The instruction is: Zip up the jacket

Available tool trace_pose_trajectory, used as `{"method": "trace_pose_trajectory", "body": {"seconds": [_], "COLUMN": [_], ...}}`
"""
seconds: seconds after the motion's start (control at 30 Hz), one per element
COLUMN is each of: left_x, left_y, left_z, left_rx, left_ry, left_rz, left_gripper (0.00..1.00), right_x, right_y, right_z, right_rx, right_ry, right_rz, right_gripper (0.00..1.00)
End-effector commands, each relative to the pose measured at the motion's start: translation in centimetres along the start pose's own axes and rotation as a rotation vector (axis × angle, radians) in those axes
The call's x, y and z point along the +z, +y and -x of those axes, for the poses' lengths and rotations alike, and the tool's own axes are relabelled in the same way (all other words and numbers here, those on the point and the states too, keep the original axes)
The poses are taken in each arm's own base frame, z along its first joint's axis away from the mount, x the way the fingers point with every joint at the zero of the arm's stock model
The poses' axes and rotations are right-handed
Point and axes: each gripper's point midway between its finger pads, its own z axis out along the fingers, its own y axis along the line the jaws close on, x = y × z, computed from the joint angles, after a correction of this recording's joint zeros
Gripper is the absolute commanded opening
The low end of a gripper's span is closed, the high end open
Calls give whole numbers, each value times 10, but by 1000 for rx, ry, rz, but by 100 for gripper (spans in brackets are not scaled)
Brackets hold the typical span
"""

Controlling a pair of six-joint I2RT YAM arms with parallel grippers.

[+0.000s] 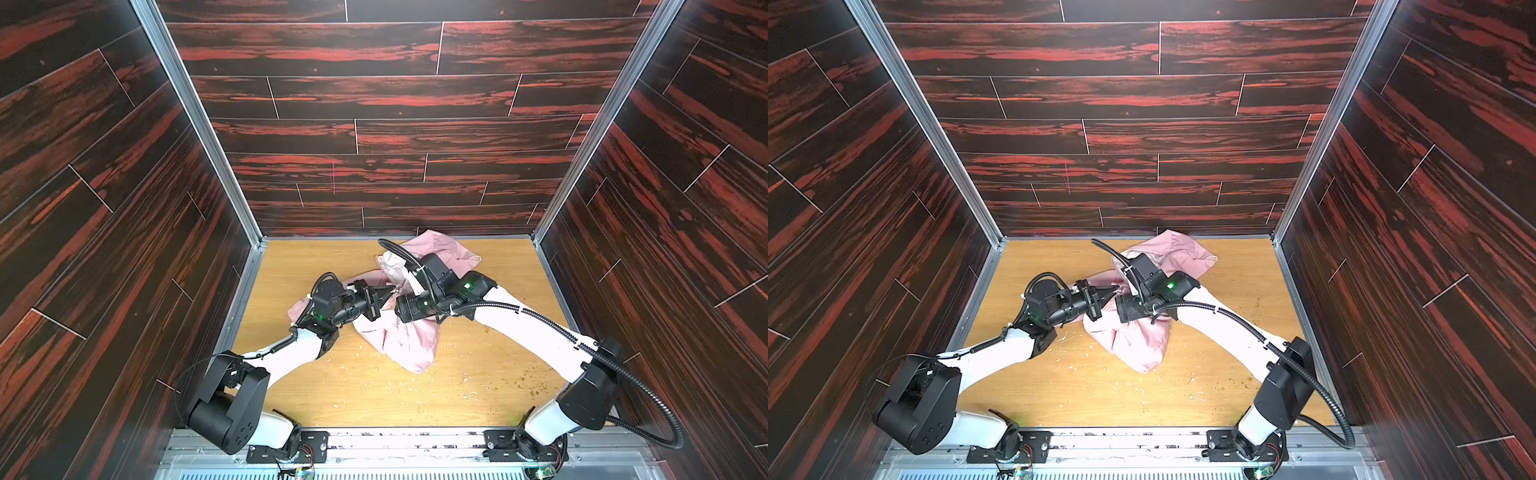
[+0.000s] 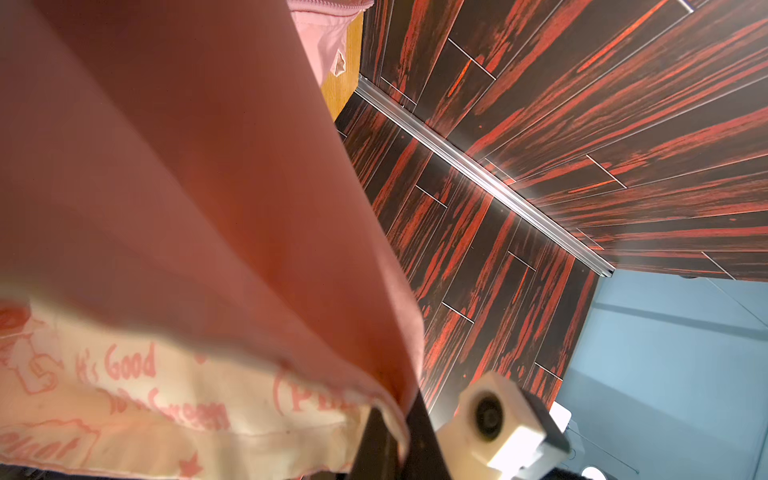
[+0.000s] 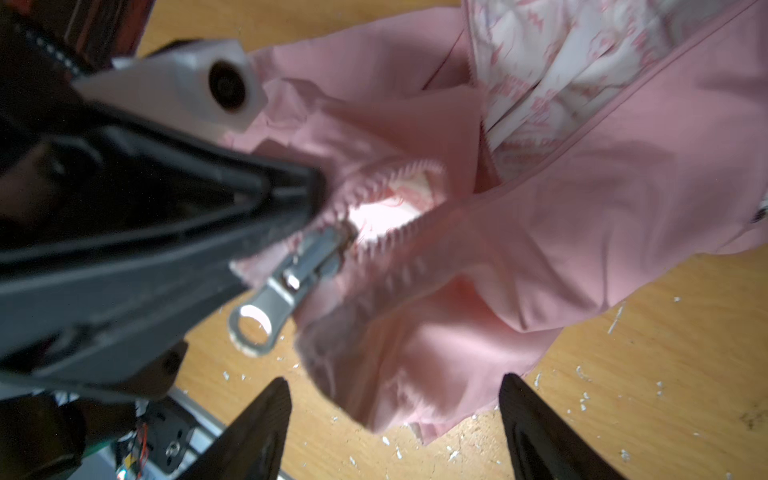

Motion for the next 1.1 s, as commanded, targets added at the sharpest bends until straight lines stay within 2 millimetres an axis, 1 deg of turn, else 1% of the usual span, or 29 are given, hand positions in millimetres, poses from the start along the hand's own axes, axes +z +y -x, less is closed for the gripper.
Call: {"method": "trace_pose_trajectory", "body": {"seconds": [0.0, 0.07, 0.17, 0.23, 0.3, 0.37, 0.43, 0.47, 0.57, 0.7, 0.73, 0.8, 0.9, 0.93, 1.0, 1.03, 1.07], "left_x": [1, -1, -2, -4, -5, -5, -6, -6, -5, -3, -3, -3, 0, 2, 5, 6, 6], "left_y": [-15, -14, -12, -10, -8, -8, -10, -9, -9, -11, -10, -10, -15, -17, -19, -20, -21], "left_z": [-16, -16, -17, -17, -18, -18, -19, -19, -18, -20, -20, -19, -17, -16, -15, -14, -13], "left_rx": [30, 31, 33, 32, 30, 30, 33, 33, 33, 39, 40, 46, 73, 83, 94, 94, 93], "left_ry": [45, 46, 45, 44, 42, 42, 44, 43, 44, 54, 55, 54, 53, 54, 61, 62, 65], "left_rz": [-15, -11, -6, -2, 1, 1, -1, 2, 5, 3, 4, 4, -21, -29, -48, -58, -67], "left_gripper": [0, 0, 0, 0, 0, 0, 0, 0, 0, 0, 0, 0, 0, 0, 0, 0, 0], "right_x": [1, -3, -11, -20, -30, -34, -32, -31, -30, -28, -28, -32, -49, -53, -50, -46, -44], "right_y": [-4, -5, -19, -25, -25, -31, -41, -41, -22, -20, -22, -17, -5, -8, -12, -12, -7], "right_z": [17, 26, 40, 49, 58, 62, 61, 59, 56, 44, 42, 40, 46, 47, 41, 37, 31], "right_rx": [6, 28, 91, 132, 160, 194, 227, 227, 156, 130, 151, 204, 348, 447, 648, 756, 833], "right_ry": [-33, -56, -84, -111, -146, -157, -126, -109, -112, -87, -76, -60, -60, -51, -9, 10, 36], "right_rz": [-34, -33, -59, -39, 17, 17, -19, -21, 86, 106, 105, 154, 254, 268, 340, 416, 498], "right_gripper": [81, 81, 80, 80, 80, 79, 78, 77, 78, 78, 78, 75, 73, 73, 70, 65, 63]}}
